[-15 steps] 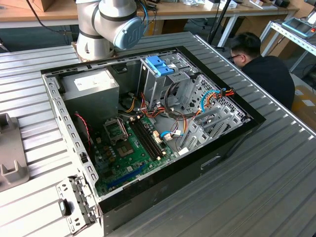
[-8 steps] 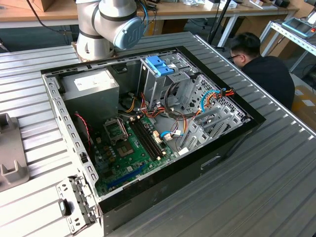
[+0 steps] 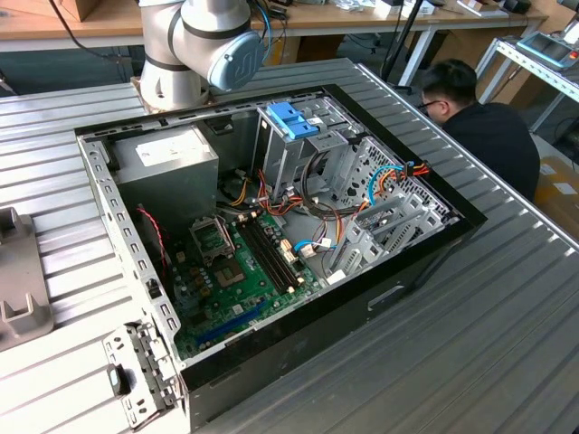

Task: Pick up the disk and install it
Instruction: 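Pick up the disk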

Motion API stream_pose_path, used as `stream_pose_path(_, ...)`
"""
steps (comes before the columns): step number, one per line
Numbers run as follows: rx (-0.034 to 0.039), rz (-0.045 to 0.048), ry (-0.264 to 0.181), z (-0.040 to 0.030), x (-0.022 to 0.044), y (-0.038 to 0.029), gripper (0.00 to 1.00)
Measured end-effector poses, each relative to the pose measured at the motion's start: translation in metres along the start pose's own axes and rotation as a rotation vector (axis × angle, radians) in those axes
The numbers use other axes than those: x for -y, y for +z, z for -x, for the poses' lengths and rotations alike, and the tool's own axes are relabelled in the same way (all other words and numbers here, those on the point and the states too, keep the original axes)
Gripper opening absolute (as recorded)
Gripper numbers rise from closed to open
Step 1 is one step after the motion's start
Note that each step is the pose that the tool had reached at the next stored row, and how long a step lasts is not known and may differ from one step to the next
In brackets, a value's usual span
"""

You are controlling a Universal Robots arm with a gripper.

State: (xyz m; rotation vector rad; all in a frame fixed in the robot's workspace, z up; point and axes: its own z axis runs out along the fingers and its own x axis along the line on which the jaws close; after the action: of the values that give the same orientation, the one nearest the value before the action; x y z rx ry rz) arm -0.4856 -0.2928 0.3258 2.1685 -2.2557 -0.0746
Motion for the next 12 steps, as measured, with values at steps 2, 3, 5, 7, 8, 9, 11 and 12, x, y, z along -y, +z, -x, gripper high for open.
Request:
stream_pose_path(2,0.0,0.0001,0.0,0.0,0.0,-0.0006,0.37)
stream_pose_path(3,0.0,-0.0001,0.0,0.0,0.0,-0.0007,0.37)
stream_pose_path(5,0.0,0.0,0.0,0.0,0.0,-0.0012,0.37)
stream_pose_path(7,0.0,-0.0001,0.0,0.0,-0.0001,-0.0014,0.37)
stream_pose_path(8,0.0,0.0,0.0,0.0,-0.0001,-0.0016,0.37)
stream_pose_path(9,0.0,0.0,0.0,0.0,-0.0001,-0.0017,0.37)
stream_pose_path(11,0.0,0.0,0.0,0.0001,-0.0001,-0.0019,0.37)
stream_pose_path(12,0.0,0.0,0.0,0.0,-0.0001,-0.0021,0.37)
